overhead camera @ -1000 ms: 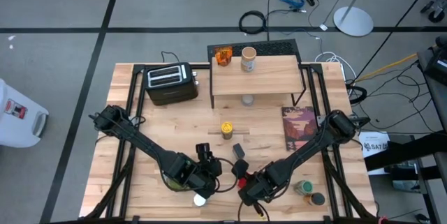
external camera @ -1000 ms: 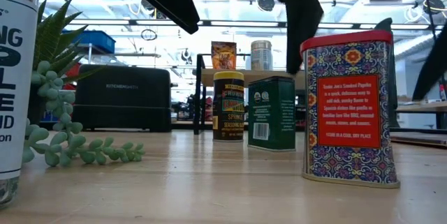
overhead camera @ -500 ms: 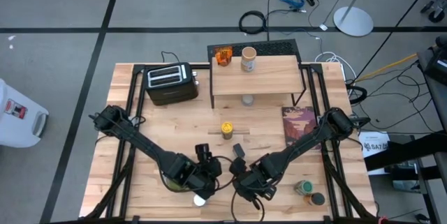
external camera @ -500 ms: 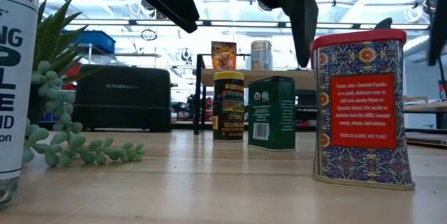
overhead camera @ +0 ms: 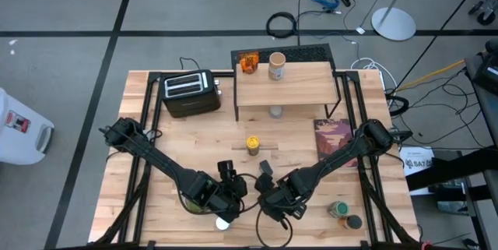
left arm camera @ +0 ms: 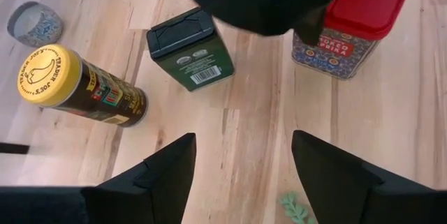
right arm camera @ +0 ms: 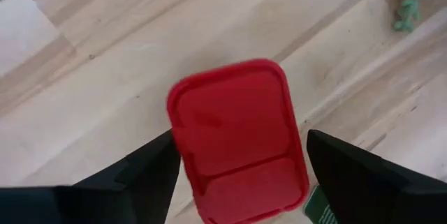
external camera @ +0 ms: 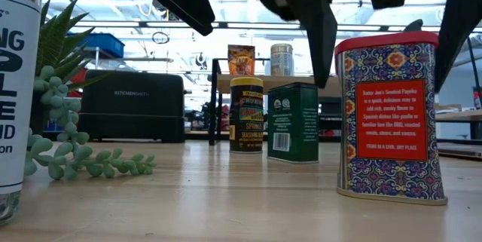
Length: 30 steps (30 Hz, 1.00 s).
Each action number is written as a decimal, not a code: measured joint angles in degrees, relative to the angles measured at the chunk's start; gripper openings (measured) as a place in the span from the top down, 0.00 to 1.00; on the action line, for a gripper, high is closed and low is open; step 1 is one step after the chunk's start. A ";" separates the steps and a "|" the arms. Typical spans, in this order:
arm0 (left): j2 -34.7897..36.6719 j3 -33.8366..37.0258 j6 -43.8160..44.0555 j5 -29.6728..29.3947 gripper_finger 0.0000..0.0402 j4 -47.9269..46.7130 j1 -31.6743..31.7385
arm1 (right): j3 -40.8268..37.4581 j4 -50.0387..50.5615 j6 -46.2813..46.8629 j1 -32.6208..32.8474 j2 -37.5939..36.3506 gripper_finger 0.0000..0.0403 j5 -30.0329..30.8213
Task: Shelf spices
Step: Put the red seasoning can on the shelf
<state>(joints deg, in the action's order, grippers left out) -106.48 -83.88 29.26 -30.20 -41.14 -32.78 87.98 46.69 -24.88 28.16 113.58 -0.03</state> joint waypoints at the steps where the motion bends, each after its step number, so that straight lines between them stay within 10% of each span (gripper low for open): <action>1: 0.00 0.00 0.02 0.00 0.39 0.06 -0.04 | -0.39 -0.33 0.00 -0.04 0.00 0.29 -0.04; 8: 0.00 0.00 0.02 0.00 0.39 0.01 -0.01 | -0.91 -0.58 -0.92 0.06 0.00 0.51 -0.44; 30: 0.00 -0.02 -1.21 -3.82 0.39 0.36 0.09 | 2.91 1.44 8.25 0.04 -5.33 0.51 3.06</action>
<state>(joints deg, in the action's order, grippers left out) -106.48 -83.90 28.05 -34.01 -40.77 -32.68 90.89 48.13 -16.64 28.21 108.25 3.03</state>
